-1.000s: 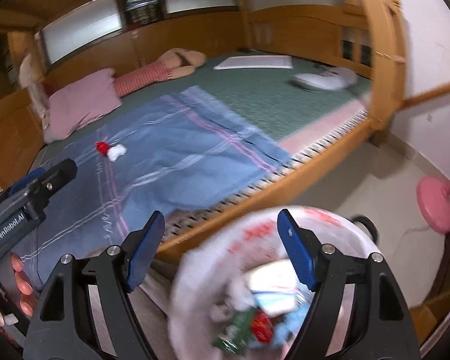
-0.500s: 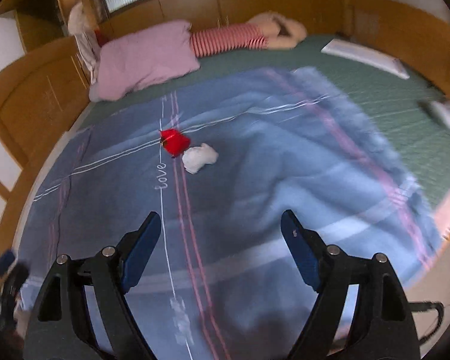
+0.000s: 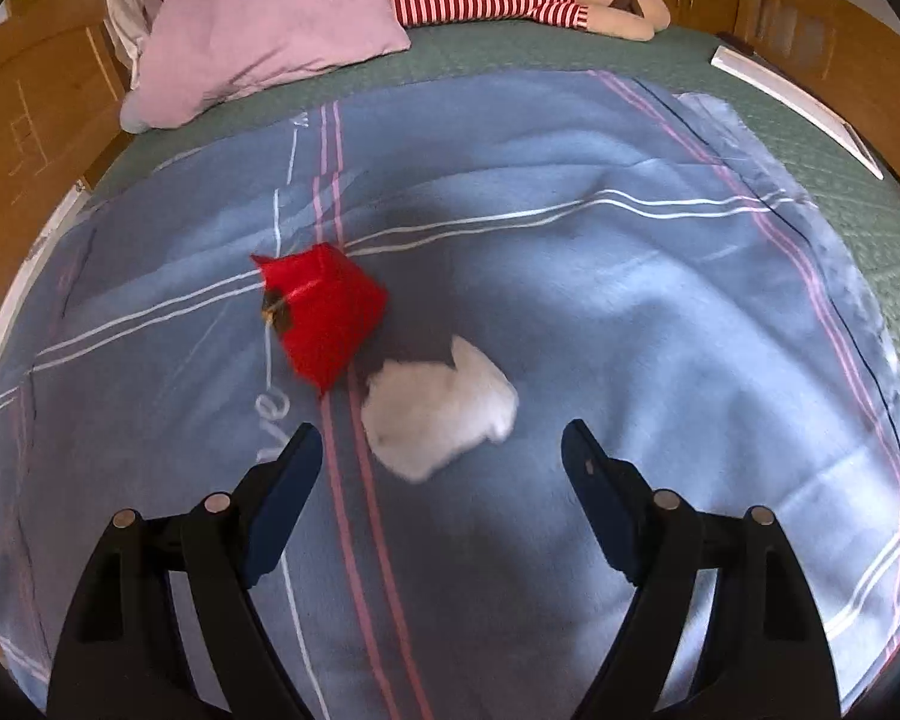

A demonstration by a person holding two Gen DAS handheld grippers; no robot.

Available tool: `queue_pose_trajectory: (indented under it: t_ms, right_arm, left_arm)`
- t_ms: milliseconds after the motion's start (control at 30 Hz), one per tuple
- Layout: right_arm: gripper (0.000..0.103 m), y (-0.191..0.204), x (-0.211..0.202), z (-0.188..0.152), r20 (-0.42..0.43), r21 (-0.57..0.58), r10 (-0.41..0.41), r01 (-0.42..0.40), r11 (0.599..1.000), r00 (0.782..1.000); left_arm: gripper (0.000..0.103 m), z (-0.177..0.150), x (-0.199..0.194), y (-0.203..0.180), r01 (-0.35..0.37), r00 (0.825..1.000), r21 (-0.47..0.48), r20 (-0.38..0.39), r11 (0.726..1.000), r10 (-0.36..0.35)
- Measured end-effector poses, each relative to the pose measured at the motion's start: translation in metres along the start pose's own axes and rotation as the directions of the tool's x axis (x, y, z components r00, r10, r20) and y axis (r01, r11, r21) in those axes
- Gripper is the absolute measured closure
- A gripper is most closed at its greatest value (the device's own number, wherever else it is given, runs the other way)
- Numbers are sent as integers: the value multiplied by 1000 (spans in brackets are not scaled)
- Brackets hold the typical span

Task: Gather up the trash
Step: 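Grasp the white tissue with the right gripper while the left grasps the red packet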

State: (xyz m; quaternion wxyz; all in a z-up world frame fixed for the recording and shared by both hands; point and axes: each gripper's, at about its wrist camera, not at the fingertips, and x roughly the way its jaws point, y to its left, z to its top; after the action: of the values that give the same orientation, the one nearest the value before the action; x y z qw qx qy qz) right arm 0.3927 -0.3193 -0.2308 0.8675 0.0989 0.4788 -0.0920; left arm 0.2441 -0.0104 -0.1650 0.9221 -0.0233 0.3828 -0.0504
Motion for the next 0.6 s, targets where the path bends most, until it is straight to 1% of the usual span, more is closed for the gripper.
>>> queue_pose_trajectory:
  t_ms: [33, 67, 100, 133, 167, 233, 300, 367, 400, 500, 567, 600]
  right_arm:
    - [28, 1, 10, 4, -23, 1, -12, 12, 1000, 1000]
    - [51, 3, 18, 7, -50, 3, -15, 15, 1000, 999]
    - [69, 4, 27, 8, -86, 9, -7, 8, 1000, 996]
    - [78, 3, 32, 10, -113, 23, 4, -2, 1000, 994]
    - [81, 2, 31, 10, -102, 37, 13, -9, 999, 995]
    - [82, -3, 21, 9, -95, 67, 44, -37, 997, 995]
    - [82, -9, 2, 3, -65, 81, 58, -53, 995, 996]
    - [82, -20, -27, -9, -37, 102, 105, -101, 990, 994]
    - [82, -25, -38, -15, -27, 103, 116, -113, 988, 993]
    - [82, -43, -80, -41, 5, 93, 135, -134, 987, 991]
    - [82, -55, -103, -58, 15, 95, 145, -145, 985, 989]
    - [82, -63, -112, -63, 21, 94, 145, -146, 985, 989]
  left_arm:
    - [20, 0, 2, 1, -1, 1000, -4, -2, 1000, 1]
    - [20, 0, 4, 2, -5, 1000, -5, -4, 1000, 5]
    - [20, -1, 5, 2, -8, 1000, -5, -5, 1000, 8]
    - [20, 0, 6, 1, -10, 1000, -2, -8, 1000, 10]
    - [20, 0, 7, 0, -12, 1000, 3, -12, 1000, 12]
    - [20, 2, 9, -5, -7, 1000, 17, -17, 1000, 7]
    - [20, 8, 13, -13, 12, 1000, 46, -23, 999, -11]
    - [19, 18, 21, -29, 49, 999, 83, -20, 995, -48]
    - [19, 22, 26, -37, 70, 997, 102, -24, 992, -68]
    - [18, 37, 43, -78, 112, 994, 180, -9, 977, -112]
    - [17, 46, 59, -114, 130, 991, 260, 6, 957, -136]
    - [17, 49, 66, -128, 141, 988, 282, 14, 949, -151]
